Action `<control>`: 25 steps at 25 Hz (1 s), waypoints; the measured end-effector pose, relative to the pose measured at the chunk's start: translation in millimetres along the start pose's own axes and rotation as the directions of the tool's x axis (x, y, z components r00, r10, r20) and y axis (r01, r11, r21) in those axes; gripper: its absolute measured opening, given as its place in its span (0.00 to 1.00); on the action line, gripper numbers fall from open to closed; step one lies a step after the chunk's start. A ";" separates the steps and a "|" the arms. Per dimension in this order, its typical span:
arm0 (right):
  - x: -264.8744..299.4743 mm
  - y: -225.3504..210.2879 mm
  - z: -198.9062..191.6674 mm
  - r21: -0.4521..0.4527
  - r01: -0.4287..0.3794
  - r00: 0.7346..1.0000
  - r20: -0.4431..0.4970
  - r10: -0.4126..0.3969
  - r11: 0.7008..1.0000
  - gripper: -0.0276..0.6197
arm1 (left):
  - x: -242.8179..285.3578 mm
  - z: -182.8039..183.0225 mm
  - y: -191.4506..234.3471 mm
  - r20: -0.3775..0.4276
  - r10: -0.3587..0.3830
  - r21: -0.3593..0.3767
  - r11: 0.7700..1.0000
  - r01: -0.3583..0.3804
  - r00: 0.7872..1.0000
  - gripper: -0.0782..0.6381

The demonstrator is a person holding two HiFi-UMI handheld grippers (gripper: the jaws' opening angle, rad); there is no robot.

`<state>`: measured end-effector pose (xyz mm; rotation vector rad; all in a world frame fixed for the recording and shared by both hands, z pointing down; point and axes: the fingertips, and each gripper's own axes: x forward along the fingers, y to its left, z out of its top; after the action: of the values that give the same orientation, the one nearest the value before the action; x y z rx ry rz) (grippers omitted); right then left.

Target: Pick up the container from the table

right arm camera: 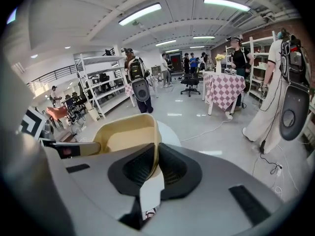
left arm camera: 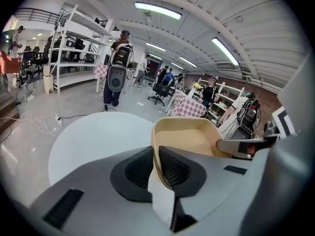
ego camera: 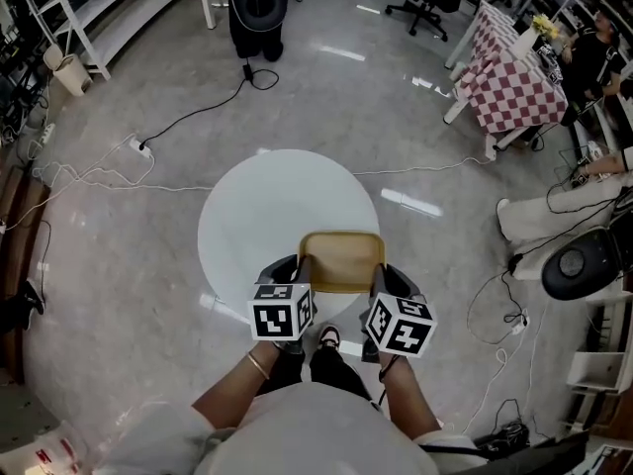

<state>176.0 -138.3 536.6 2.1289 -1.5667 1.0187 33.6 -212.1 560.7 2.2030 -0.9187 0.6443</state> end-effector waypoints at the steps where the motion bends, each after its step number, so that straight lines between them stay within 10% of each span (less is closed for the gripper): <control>1: -2.1 -1.6 -0.5 0.009 0.010 1.000 0.005 -0.010 1.000 0.12 | 0.3 0.3 -2.1 0.000 -0.015 0.004 1.000 0.015 1.000 0.18; 25: -69.7 -100.7 -23.2 0.274 0.244 0.958 0.081 -0.276 0.930 0.12 | 35.4 -1.4 -119.9 -0.120 -0.282 0.232 0.924 0.303 0.952 0.18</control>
<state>249.9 -39.3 520.4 2.5368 -1.2045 1.0726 145.9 -161.8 538.9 2.4484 -0.4679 0.7328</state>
